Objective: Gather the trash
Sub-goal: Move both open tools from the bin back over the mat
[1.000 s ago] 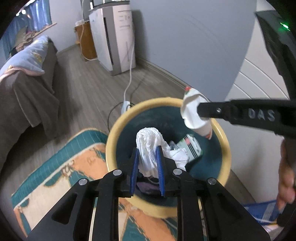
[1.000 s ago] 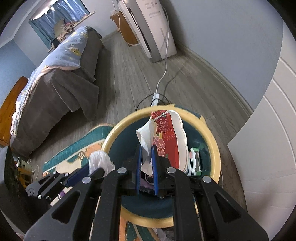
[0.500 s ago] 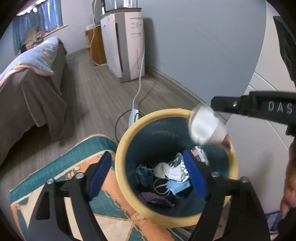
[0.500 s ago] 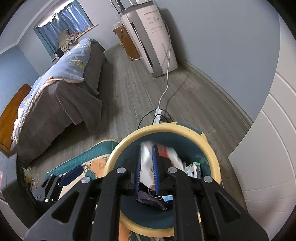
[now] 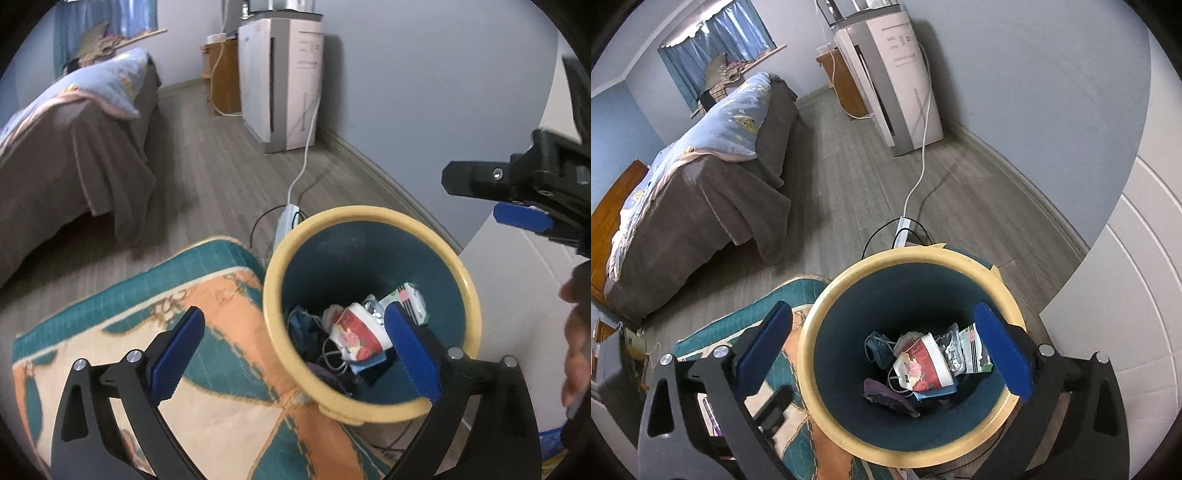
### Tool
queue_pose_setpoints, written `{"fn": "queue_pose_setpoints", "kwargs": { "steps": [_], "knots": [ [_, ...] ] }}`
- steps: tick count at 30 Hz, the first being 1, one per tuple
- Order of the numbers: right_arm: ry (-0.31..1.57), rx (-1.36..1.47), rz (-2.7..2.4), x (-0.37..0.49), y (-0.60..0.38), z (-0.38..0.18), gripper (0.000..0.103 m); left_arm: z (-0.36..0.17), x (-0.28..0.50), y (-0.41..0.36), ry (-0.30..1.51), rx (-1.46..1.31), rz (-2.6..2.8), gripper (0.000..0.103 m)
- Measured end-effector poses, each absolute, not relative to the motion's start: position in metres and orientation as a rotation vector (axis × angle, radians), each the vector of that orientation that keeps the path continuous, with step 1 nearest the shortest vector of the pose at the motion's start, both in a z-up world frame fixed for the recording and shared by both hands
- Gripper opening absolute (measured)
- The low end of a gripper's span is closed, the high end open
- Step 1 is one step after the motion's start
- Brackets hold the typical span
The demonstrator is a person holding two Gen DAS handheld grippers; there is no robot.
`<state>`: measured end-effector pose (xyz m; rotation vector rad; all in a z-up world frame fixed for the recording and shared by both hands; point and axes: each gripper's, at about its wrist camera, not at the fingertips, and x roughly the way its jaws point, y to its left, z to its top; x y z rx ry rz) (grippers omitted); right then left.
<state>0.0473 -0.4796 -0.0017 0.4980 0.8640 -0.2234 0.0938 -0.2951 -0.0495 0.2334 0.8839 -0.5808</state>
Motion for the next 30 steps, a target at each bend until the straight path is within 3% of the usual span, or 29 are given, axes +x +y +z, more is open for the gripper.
{"fn": "queue_pose_setpoints", "kwargs": {
  "steps": [19, 30],
  "knots": [
    [0.922, 0.363, -0.181, 0.058, -0.414, 0.015, 0.097, 0.009, 0.074, -0.085, 0.873, 0.222, -0.261, 0.097],
    [0.963, 0.164, -0.108, 0.058, -0.332, 0.003, 0.097, 0.007, 0.052, -0.01, 0.848, 0.084, -0.159, 0.097]
  ]
}}
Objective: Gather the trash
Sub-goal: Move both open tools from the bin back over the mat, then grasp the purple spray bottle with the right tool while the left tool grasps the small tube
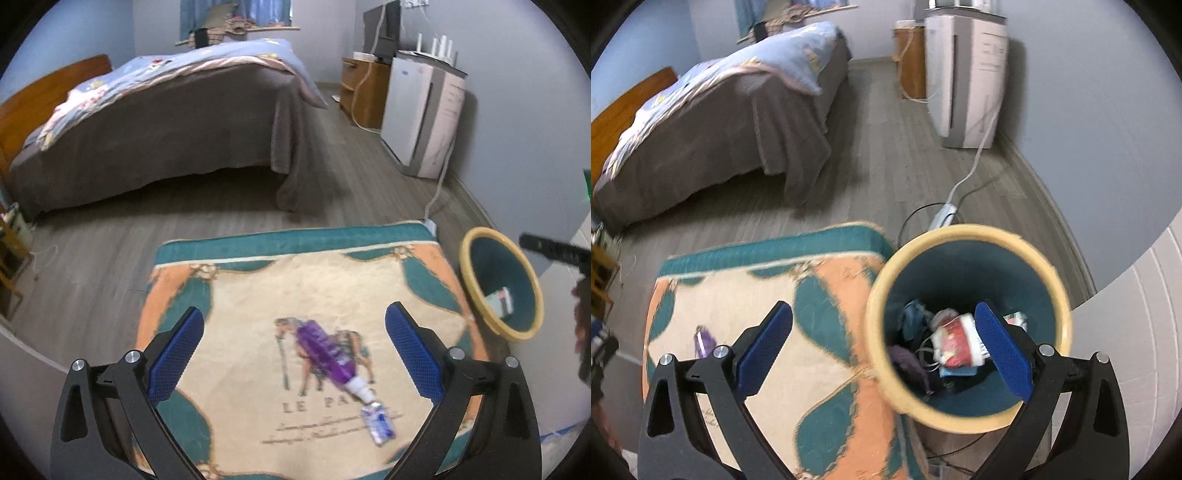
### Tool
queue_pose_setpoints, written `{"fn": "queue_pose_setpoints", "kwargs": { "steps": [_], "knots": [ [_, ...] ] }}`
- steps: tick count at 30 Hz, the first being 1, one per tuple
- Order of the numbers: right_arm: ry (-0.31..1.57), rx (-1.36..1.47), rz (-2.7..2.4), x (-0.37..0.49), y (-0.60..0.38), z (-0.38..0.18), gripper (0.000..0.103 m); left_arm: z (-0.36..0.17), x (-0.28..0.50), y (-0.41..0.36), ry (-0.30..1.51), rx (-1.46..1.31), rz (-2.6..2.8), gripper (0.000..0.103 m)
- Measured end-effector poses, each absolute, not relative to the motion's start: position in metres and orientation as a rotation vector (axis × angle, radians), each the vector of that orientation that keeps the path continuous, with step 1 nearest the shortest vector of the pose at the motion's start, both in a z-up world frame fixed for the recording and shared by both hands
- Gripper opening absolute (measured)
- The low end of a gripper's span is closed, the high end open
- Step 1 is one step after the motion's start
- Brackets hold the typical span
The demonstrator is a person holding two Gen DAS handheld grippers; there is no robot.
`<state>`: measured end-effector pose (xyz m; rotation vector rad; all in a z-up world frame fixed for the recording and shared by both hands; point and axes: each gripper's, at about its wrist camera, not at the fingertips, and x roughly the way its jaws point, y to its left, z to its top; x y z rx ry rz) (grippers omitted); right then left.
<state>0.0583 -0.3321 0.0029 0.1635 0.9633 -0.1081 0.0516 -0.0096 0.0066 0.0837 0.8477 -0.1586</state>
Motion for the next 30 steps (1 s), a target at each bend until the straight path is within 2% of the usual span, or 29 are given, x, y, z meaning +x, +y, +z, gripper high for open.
{"fn": "queue_pose_setpoints", "kwargs": {
  "steps": [15, 24, 28, 30],
  "knots": [
    [1.07, 0.063, 0.055, 0.05, -0.192, -0.057, 0.097, -0.014, 0.073, 0.051, 0.921, 0.012, -0.085, 0.098],
    [1.114, -0.033, 0.131, 0.07, -0.137, -0.08, 0.097, -0.034, 0.079, 0.059, 0.935, 0.165, -0.097, 0.098],
    [1.163, -0.04, 0.175, 0.083, -0.115, -0.097, 0.097, -0.039, 0.082, 0.069, 0.954, 0.149, -0.105, 0.098],
    [1.184, -0.047, 0.188, 0.087, -0.108, -0.104, 0.093, -0.041, 0.083, 0.074, 0.961, 0.147, -0.105, 0.098]
  ]
}}
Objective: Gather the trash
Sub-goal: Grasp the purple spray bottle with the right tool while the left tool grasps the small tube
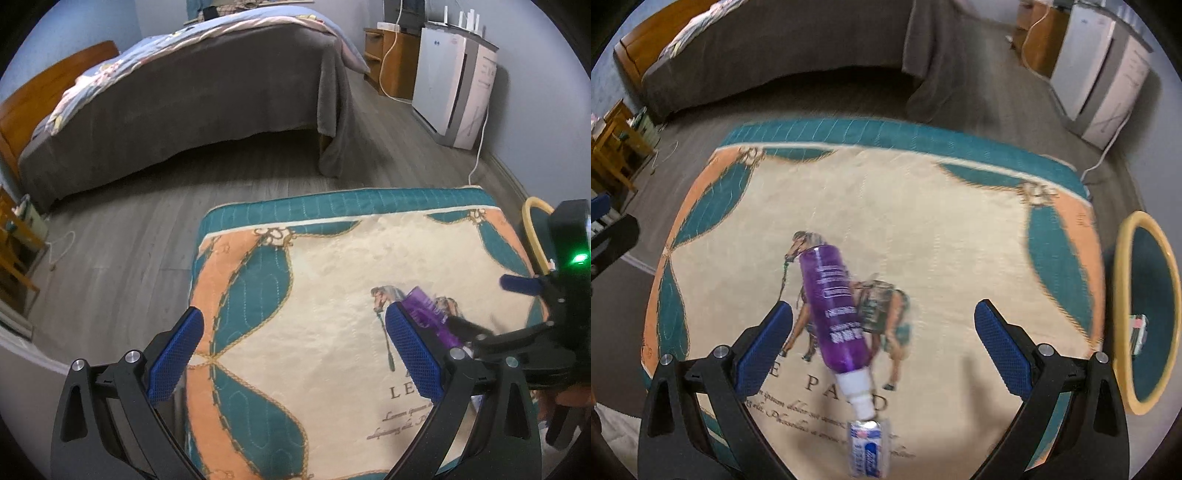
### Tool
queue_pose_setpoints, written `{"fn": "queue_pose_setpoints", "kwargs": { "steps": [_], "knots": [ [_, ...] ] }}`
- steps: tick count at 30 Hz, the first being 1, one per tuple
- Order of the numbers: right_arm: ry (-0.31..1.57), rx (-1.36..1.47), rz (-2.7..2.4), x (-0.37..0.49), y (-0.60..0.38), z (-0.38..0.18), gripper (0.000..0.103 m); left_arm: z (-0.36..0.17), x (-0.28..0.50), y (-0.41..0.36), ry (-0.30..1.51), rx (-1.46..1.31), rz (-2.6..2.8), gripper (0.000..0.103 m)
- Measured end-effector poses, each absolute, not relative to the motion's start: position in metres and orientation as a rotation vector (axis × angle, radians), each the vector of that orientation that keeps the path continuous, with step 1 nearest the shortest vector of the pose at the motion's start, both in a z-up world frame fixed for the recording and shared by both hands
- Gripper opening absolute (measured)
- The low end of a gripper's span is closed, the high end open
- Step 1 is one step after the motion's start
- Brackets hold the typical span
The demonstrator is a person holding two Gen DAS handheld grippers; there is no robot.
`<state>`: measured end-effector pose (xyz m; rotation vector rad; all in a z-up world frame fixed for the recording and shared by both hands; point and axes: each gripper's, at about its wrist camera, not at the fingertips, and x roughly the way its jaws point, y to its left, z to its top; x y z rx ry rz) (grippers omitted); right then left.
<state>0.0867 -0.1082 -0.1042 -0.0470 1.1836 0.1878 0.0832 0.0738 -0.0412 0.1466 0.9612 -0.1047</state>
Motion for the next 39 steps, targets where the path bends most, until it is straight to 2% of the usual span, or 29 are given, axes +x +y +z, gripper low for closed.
{"fn": "queue_pose_setpoints", "kwargs": {
  "steps": [1, 4, 11, 12, 13, 14, 26, 34, 38, 39],
  "knots": [
    [1.196, -0.053, 0.193, 0.089, -0.105, -0.108, 0.087, -0.042, 0.084, 0.075, 0.964, 0.148, -0.104, 0.098],
    [1.237, -0.067, 0.21, 0.095, -0.097, -0.122, 0.078, -0.045, 0.086, 0.08, 0.972, 0.151, -0.105, 0.098],
    [1.257, -0.081, 0.24, 0.101, -0.085, -0.134, 0.064, -0.05, 0.09, 0.086, 0.995, 0.138, -0.106, 0.098],
    [1.259, -0.081, 0.249, 0.101, -0.084, -0.135, 0.056, -0.05, 0.09, 0.086, 0.997, 0.136, -0.107, 0.098],
    [1.266, -0.077, 0.268, 0.102, -0.082, -0.136, 0.038, -0.051, 0.09, 0.085, 0.999, 0.137, -0.108, 0.098],
    [1.275, -0.075, 0.279, 0.102, -0.081, -0.137, 0.033, -0.051, 0.09, 0.085, 1.001, 0.139, -0.108, 0.097],
    [1.257, -0.057, 0.134, 0.097, -0.144, -0.087, 0.032, -0.061, 0.076, 0.048, 1.041, 0.125, -0.19, 0.097],
    [1.315, -0.076, 0.046, 0.074, -0.202, -0.077, 0.032, -0.097, 0.033, -0.026, 1.105, 0.167, -0.366, 0.097],
    [1.315, -0.005, 0.056, 0.069, -0.216, -0.084, 0.032, -0.118, 0.016, -0.058, 1.177, 0.149, -0.458, 0.094],
    [1.315, 0.002, 0.063, 0.069, -0.218, -0.085, 0.032, -0.121, 0.014, -0.063, 1.185, 0.149, -0.471, 0.09]
  ]
}}
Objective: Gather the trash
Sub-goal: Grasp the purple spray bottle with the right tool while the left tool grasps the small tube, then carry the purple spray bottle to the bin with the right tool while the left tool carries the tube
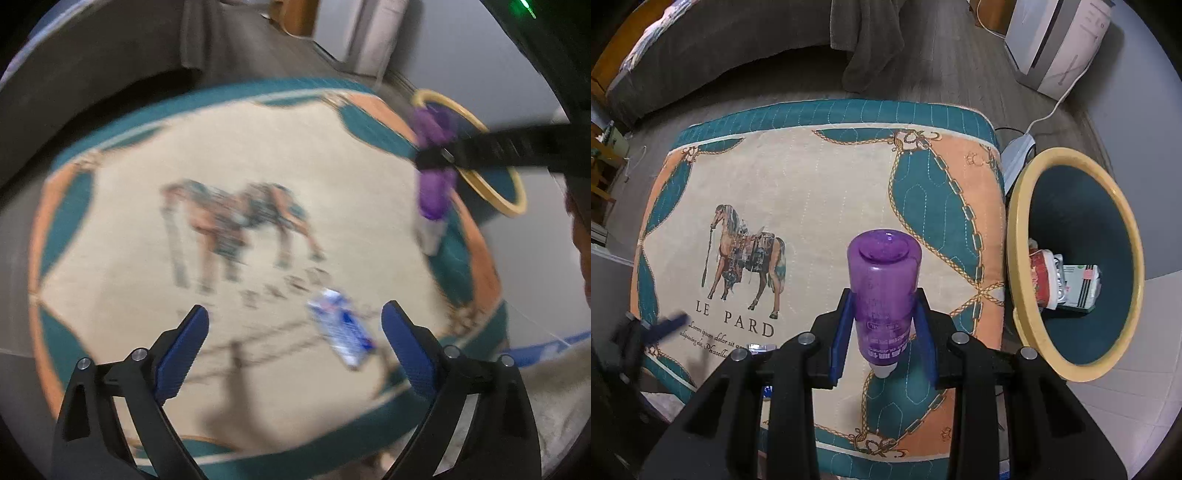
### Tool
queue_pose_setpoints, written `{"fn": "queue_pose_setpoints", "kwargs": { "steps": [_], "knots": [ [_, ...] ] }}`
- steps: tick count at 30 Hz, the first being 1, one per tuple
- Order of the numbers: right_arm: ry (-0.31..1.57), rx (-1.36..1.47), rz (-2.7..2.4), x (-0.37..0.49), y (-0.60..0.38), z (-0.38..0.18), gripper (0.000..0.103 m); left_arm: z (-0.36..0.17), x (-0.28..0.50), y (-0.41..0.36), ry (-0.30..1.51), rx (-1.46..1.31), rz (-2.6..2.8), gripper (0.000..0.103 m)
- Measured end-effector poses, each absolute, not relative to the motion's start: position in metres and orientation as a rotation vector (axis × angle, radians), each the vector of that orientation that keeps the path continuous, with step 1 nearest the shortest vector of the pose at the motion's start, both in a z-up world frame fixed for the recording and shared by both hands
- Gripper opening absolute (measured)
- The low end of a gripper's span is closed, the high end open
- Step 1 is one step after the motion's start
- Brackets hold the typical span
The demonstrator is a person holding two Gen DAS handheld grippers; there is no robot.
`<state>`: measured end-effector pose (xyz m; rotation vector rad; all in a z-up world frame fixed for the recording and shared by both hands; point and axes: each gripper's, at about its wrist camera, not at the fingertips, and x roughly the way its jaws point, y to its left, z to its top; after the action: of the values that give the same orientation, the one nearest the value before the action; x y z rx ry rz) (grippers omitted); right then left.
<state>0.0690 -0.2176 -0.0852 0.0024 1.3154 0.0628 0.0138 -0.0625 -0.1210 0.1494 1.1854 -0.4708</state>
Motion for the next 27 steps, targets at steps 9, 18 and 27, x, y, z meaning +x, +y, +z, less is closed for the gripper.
{"fn": "queue_pose_setpoints", "kwargs": {
  "steps": [9, 18, 27],
  "knots": [
    [1.337, 0.025, 0.105, 0.079, -0.217, -0.099, 0.032, -0.146, 0.003, -0.088, 1.241, 0.216, -0.533, 0.041],
    [1.359, 0.03, 0.13, 0.086, -0.211, -0.115, 0.032, -0.145, 0.035, -0.061, 1.201, 0.228, -0.443, 0.025],
    [1.393, -0.004, 0.152, 0.085, -0.203, -0.13, 0.049, -0.145, 0.058, -0.048, 1.18, 0.21, -0.4, 0.025]
  ]
}}
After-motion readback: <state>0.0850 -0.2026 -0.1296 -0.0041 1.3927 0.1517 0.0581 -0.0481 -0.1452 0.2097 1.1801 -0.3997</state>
